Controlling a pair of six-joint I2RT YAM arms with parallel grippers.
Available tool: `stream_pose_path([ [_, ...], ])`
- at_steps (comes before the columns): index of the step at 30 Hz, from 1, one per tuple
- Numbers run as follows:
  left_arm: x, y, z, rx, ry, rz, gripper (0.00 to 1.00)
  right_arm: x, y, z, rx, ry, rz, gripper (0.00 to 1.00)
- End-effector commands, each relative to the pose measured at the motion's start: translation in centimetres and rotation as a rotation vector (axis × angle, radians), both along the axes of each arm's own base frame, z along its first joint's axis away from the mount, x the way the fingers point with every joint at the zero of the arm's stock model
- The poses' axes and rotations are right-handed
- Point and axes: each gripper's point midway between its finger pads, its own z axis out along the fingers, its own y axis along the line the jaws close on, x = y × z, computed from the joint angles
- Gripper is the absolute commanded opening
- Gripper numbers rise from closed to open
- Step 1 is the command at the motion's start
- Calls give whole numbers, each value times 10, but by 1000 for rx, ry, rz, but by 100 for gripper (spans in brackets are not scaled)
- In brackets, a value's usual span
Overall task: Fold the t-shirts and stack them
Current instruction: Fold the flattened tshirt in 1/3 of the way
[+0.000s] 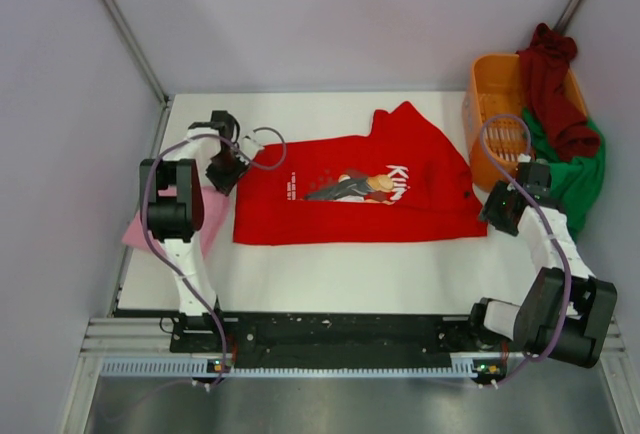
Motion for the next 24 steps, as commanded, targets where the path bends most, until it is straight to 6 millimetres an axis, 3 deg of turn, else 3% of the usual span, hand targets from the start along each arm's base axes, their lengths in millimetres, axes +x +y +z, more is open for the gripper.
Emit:
stream_pose_path([
  [1,-14,15,-11,-47,73,70,33,21,-8,31,-22,-112,-19,49],
  [2,-14,19,-13,-48,77,84,27,21,-8,32,-25,-114,-19,49],
  [4,-13,29,-17,-29,75,116,0,21,-8,32,-25,-114,-21,49],
  [11,-3,87,-17,36,18,289,0,23,-9,36,-31,-128,-19,49],
  [14,-2,93,-14,36,-5,306,0,24,-9,37,-31,-130,-21,49],
  [16,1,88,-10,5,-18,290,0,24,-9,38,-31,-133,-18,49],
  [17,4,84,-7,-14,-31,283,4,25,-9,39,-30,-135,-18,49],
  [19,11,76,4,-48,-66,269,32,27,-6,42,-22,-148,-6,51],
  [20,18,72,14,-50,-100,259,42,29,-5,45,-30,-155,-2,53],
  [22,32,65,32,-37,-175,231,49,34,1,53,-64,-172,32,53],
  [24,44,59,51,-20,-245,203,50,41,12,66,-137,-195,92,54],
])
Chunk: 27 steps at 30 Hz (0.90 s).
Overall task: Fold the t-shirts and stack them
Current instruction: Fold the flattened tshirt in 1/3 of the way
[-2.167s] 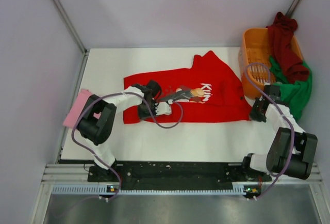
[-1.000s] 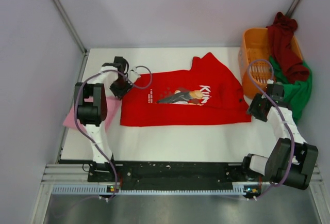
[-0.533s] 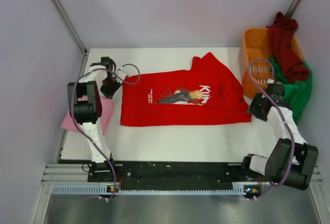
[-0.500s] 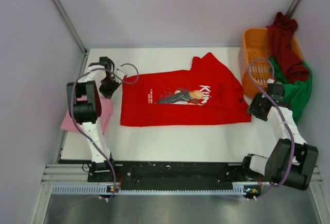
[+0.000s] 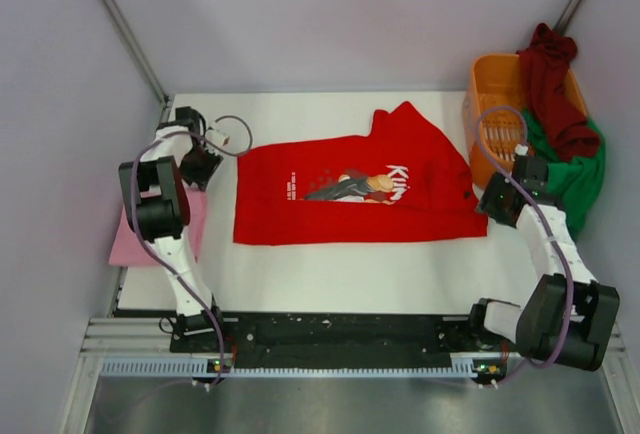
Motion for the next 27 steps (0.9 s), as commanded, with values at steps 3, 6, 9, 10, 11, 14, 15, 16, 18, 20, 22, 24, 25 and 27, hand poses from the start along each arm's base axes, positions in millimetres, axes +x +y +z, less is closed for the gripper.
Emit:
stream_pose_path([
  [3,37,-46,67,9,-215,-130,50,43,39,69,-164,-192,190,53],
  [6,24,-89,72,-31,-206,-237,50,56,81,66,-72,-191,315,53],
  [9,6,-133,72,-102,-190,-345,50,68,103,53,4,-146,364,53],
  [10,1,-144,72,-130,-188,-367,51,72,111,47,22,-134,396,53],
  [11,-3,-156,73,-172,-189,-384,50,77,121,44,45,-129,439,53],
  [14,-13,-170,61,-238,-147,-390,47,89,139,28,81,-85,497,53],
  [15,-14,-170,55,-238,-132,-378,46,92,141,19,86,-55,502,52],
  [16,-15,-169,46,-235,-111,-368,45,94,143,15,93,-45,502,52],
  [18,-19,-168,31,-236,-65,-347,43,98,145,-1,109,0,503,51],
  [20,-22,-167,19,-237,-45,-340,43,100,149,-11,124,21,512,51],
  [22,-22,-166,10,-232,-43,-338,44,102,153,-19,143,38,521,50],
  [24,-23,-164,2,-220,-37,-336,44,104,155,-27,159,56,521,49],
  [25,-24,-161,-2,-202,-30,-331,43,104,156,-31,166,67,522,47],
  [27,-27,-156,-11,-180,-10,-320,42,101,158,-37,179,86,520,37],
])
